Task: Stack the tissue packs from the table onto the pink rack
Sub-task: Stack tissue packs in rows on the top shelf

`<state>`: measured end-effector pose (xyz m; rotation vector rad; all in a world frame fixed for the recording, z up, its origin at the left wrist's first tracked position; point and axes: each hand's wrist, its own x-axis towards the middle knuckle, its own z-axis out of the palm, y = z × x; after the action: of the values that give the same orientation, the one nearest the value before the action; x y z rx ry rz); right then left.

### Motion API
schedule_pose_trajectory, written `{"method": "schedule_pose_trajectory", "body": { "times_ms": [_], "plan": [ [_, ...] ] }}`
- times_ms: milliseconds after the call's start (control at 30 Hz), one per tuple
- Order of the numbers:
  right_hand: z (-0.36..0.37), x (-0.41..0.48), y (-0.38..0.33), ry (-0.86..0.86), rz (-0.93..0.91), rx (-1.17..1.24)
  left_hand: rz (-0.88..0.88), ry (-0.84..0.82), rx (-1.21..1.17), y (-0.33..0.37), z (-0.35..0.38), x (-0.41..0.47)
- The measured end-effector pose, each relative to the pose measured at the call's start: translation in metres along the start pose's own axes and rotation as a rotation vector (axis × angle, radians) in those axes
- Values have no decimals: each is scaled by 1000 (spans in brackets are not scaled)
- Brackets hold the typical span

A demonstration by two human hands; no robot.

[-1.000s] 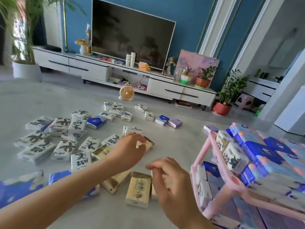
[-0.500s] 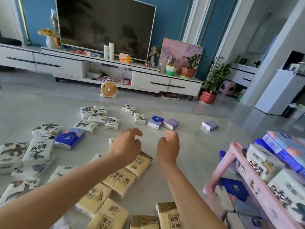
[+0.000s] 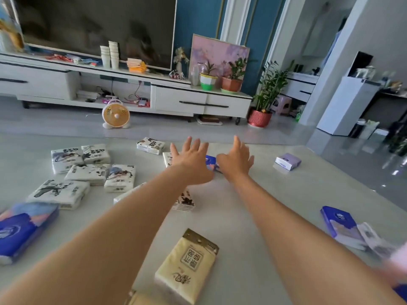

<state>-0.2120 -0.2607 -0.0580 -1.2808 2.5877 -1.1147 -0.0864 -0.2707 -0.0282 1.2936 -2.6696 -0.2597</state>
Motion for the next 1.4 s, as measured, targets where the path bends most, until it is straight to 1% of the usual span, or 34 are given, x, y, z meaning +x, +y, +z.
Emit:
{"method": "schedule_pose_trajectory", "body": {
  "times_ms": [33,67,167,267,367,400,467,533,600,667,733,833,900,967,1033,1100,1200,1300,1400],
  "plan": [
    [6,1,4,-57,19,-58,4,-78,43,-3,1,10],
    [11,1,9,-79,19,-103,10,-147,63,-6,3,20],
    [14,-5,14,-58,-24,-136,51,-289,81,-10,6,43],
    [12,-12,14,-53,-55,-135,32,-308,72,-10,4,53],
    [3,-25,13,-16,-41,-50,2,-313,105,-2,-8,45],
    [-2,-32,14,-15,-29,-27,0,-284,146,1,-14,36],
    [-11,-49,15,16,30,18,16,-157,222,9,-28,11],
    [-23,-70,11,96,134,85,59,-5,277,15,-47,-21],
    [-38,-93,-5,180,164,169,102,130,273,18,-72,-55],
    [-58,-116,-31,225,120,327,115,216,194,21,-103,-89],
    [-84,-142,-63,257,66,532,125,269,69,26,-135,-124],
    [-133,-185,-103,322,-90,775,144,338,-42,43,-180,-177],
    [-173,-215,-115,346,-185,826,158,363,-61,56,-205,-210],
    [-216,-242,-113,333,-276,814,184,372,-92,73,-226,-242],
    [-261,-268,-101,309,-375,788,219,386,-139,96,-242,-271],
    [-296,-298,-79,294,-452,750,260,400,-234,126,-249,-294],
    [-342,-343,-30,288,-542,700,346,388,-406,178,-240,-316],
    [-391,-364,35,276,-577,599,426,387,-390,229,-215,-326],
    [-448,-355,105,289,-554,469,477,393,-336,280,-192,-329]
  ]
}}
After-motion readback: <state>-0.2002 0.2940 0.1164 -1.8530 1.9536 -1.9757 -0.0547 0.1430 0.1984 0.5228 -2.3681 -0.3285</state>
